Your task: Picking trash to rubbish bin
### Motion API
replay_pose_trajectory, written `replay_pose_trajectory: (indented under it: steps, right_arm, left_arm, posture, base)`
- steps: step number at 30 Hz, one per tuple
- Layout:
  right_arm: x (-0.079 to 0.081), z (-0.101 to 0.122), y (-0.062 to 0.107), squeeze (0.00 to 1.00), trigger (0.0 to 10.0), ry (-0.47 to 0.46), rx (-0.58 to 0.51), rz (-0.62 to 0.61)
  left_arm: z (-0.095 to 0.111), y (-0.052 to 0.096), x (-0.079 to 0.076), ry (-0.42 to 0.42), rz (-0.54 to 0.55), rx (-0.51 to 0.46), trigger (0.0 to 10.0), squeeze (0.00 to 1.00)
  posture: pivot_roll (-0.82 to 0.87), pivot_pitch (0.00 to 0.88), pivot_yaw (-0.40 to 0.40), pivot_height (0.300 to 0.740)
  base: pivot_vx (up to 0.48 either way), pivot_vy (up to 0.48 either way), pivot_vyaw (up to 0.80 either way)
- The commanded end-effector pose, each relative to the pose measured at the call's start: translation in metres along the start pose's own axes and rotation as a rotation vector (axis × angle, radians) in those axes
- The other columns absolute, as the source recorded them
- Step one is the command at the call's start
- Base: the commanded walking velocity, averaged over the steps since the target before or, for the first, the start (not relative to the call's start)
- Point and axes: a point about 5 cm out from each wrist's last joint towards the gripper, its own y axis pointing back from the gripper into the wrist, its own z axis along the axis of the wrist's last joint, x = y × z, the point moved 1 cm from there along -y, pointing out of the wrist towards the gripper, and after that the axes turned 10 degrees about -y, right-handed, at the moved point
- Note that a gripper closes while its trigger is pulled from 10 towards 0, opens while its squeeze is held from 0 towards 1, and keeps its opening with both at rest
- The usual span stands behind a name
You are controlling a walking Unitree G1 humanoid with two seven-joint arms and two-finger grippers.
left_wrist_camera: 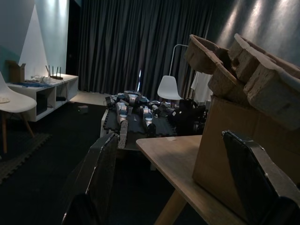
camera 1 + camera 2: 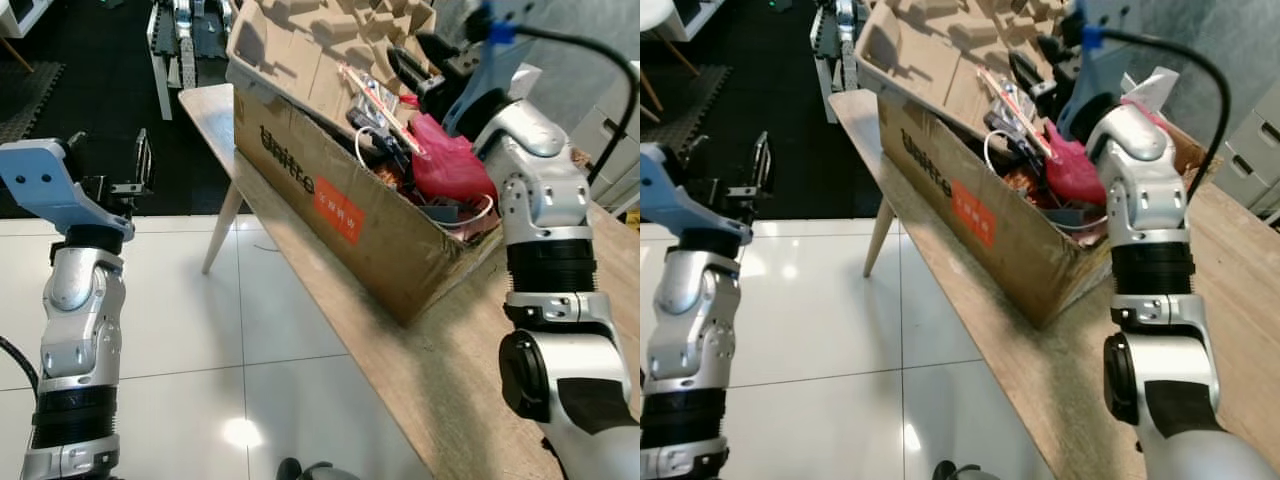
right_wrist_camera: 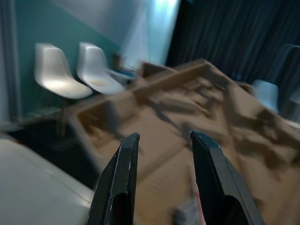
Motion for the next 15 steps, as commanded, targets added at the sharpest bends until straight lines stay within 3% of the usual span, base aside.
replay_pose_trajectory:
  steps: [1, 2, 3, 4, 5, 6, 10, 11, 13, 15]
  right_arm:
    - [0.009, 0.001, 0.006, 0.00, 10.0, -0.072, -0.018, 0.097]
    - [0.026, -0.004, 0.010, 0.00, 10.0, -0.105, -0.010, 0.217]
    - [0.026, -0.004, 0.010, 0.00, 10.0, -0.105, -0.010, 0.217]
    - [0.051, -0.017, 0.016, 0.00, 10.0, -0.144, 0.036, 0.390]
    - [0.063, -0.028, 0.019, 0.00, 10.0, -0.147, 0.070, 0.452]
    - [0.063, -0.028, 0.019, 0.00, 10.0, -0.147, 0.070, 0.452]
    - [0.093, -0.046, 0.023, 0.00, 10.0, -0.207, 0.085, 0.588]
    - [0.093, -0.046, 0.023, 0.00, 10.0, -0.207, 0.085, 0.588]
    - [0.109, -0.056, 0.019, 0.00, 10.0, -0.255, 0.076, 0.620]
    - [0.110, -0.057, 0.019, 0.00, 10.0, -0.264, 0.079, 0.620]
  left_arm:
    - [-0.008, 0.006, -0.003, -0.004, -0.008, 0.038, 10.0, 0.00]
    - [-0.010, 0.007, 0.000, -0.011, 0.001, 0.052, 10.0, 0.00]
    - [-0.010, 0.007, 0.000, -0.011, 0.001, 0.052, 10.0, 0.00]
    - [-0.015, 0.010, 0.004, -0.026, 0.022, 0.075, 10.0, 0.00]
    - [-0.017, 0.011, 0.008, -0.046, 0.041, 0.090, 10.0, 0.00]
    - [-0.017, 0.011, 0.008, -0.046, 0.041, 0.090, 10.0, 0.00]
    - [-0.024, 0.016, 0.021, -0.092, 0.088, 0.127, 10.0, 0.00]
    - [-0.024, 0.016, 0.021, -0.092, 0.088, 0.127, 10.0, 0.00]
    - [-0.029, 0.022, 0.033, -0.121, 0.137, 0.156, 10.0, 0.00]
    - [-0.029, 0.022, 0.034, -0.124, 0.143, 0.159, 10.0, 0.00]
  posture:
    - [0.18, 0.136, -0.119, 0.740]
    - [0.19, 0.135, -0.118, 0.740]
    - [0.19, 0.135, -0.118, 0.740]
    - [0.19, 0.136, -0.118, 0.740]
    - [0.19, 0.136, -0.116, 0.740]
    - [0.19, 0.136, -0.116, 0.740]
    - [0.20, 0.136, -0.115, 0.740]
    - [0.20, 0.136, -0.115, 0.740]
    - [0.20, 0.138, -0.115, 0.740]
    - [0.20, 0.138, -0.115, 0.740]
  base:
    - [0.000, 0.000, 0.00]
    - [0.000, 0.000, 0.00]
    - [0.000, 0.000, 0.00]
    - [0.000, 0.000, 0.00]
    - [0.000, 0.000, 0.00]
    - [0.000, 0.000, 0.00]
    - [0.000, 0.000, 0.00]
    - [0.000, 0.000, 0.00]
    - [0.000, 0.000, 0.00]
    - [0.000, 0.000, 0.00]
